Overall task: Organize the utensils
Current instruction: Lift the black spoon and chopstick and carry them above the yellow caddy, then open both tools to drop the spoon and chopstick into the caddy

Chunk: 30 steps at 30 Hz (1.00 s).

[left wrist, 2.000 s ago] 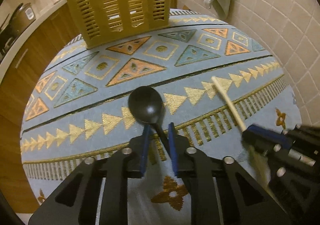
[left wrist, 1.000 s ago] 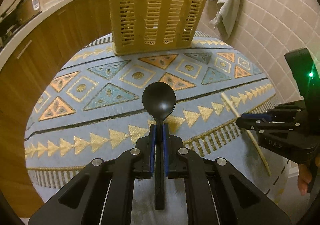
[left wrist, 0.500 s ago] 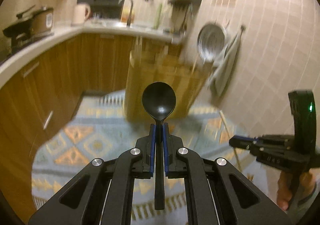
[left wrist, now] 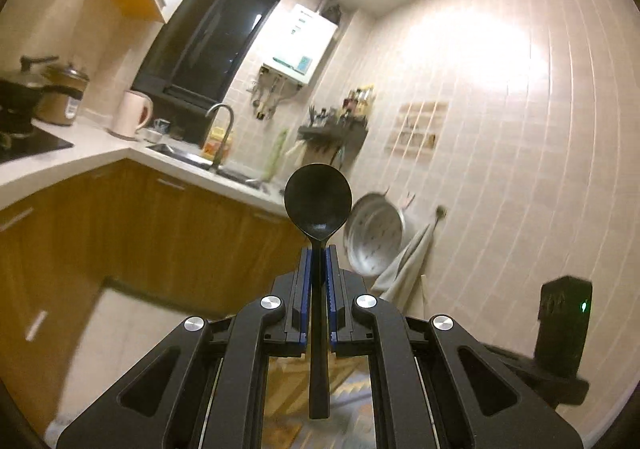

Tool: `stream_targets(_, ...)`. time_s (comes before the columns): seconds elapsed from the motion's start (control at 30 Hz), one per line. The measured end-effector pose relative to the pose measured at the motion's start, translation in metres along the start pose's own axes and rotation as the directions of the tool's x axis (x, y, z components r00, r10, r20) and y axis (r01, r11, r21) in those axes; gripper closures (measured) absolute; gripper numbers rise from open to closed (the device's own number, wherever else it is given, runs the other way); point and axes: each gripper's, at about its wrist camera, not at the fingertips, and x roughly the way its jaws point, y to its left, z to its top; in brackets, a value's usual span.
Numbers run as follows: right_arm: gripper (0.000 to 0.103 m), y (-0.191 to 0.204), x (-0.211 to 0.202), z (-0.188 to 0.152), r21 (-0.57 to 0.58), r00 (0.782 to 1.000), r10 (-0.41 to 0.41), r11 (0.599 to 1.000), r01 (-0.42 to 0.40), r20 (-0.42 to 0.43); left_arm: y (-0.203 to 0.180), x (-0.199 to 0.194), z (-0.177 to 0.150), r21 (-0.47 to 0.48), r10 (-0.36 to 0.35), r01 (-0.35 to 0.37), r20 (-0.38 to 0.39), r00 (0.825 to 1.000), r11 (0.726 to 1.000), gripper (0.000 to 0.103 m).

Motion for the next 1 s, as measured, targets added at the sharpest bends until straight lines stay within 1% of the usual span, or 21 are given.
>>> stream_targets(0.1, 0.099, -0.001, 0.008, 0.018, 0.004, 0.998, 0.005, 1.0, -0.005, 0.064, 0.007, 0.021, 0.006, -0.017, -0.008, 0.008, 0.026, 1.0, 1.0, 0.098)
stream_targets(0.2, 0.099, -0.004, 0.019, 0.032, 0.014, 0.993, 0.013, 1.0, -0.015, 0.116, 0.016, 0.036, 0.009, -0.018, -0.01, 0.01, 0.026, 1.0, 1.0, 0.098)
stream_targets(0.27, 0.099, -0.008, 0.027, 0.041, 0.02, 0.989, 0.008, 1.0, -0.011, 0.151, 0.021, 0.049, 0.009, -0.021, 0.004, -0.003, 0.028, 1.0, 1.0, 0.098)
stream_targets(0.33, 0.099, -0.012, 0.034, 0.05, 0.02, 0.98, -0.014, 1.0, 0.011, 0.199, 0.027, 0.061, 0.007, -0.026, 0.019, -0.018, 0.017, 1.0, 1.0, 0.098)
stream_targets(0.4, 0.099, -0.019, 0.042, 0.055, 0.022, 0.973, -0.03, 0.999, 0.025, 0.229, 0.035, 0.073, 0.004, -0.033, 0.048, -0.048, 0.006, 0.999, 0.998, 0.098)
stream_targets(0.47, 0.098, -0.026, 0.054, 0.054, 0.021, 0.969, -0.037, 0.999, 0.033, 0.245, 0.044, 0.078, 0.003, -0.045, 0.061, -0.061, 0.001, 0.998, 0.997, 0.098)
stream_targets(0.53, 0.099, -0.028, 0.061, 0.051, 0.014, 0.965, -0.047, 0.999, 0.045, 0.257, 0.052, 0.086, 0.002, -0.057, 0.06, -0.061, -0.011, 0.998, 0.997, 0.098)
stream_targets(0.67, 0.098, -0.037, 0.077, 0.047, 0.021, 0.956, -0.067, 0.998, 0.063, 0.287, 0.057, 0.097, -0.003, -0.051, 0.054, -0.055, -0.027, 0.998, 0.997, 0.098)
stream_targets(0.77, 0.098, -0.041, 0.086, 0.04, 0.011, 0.954, -0.085, 0.996, 0.086, 0.289, 0.058, 0.107, -0.014, -0.042, 0.082, -0.084, -0.048, 0.995, 0.996, 0.098)
stream_targets(0.83, 0.098, -0.04, 0.093, 0.033, -0.004, 0.95, -0.101, 0.994, 0.107, 0.294, 0.062, 0.112, -0.024, -0.053, 0.083, -0.087, -0.068, 0.994, 0.995, 0.098)
stream_targets(1.0, 0.098, -0.042, 0.104, 0.02, -0.01, 0.948, -0.119, 0.992, 0.128, 0.295, 0.071, 0.117, -0.039, -0.06, 0.103, -0.108, -0.073, 0.992, 0.992, 0.098)
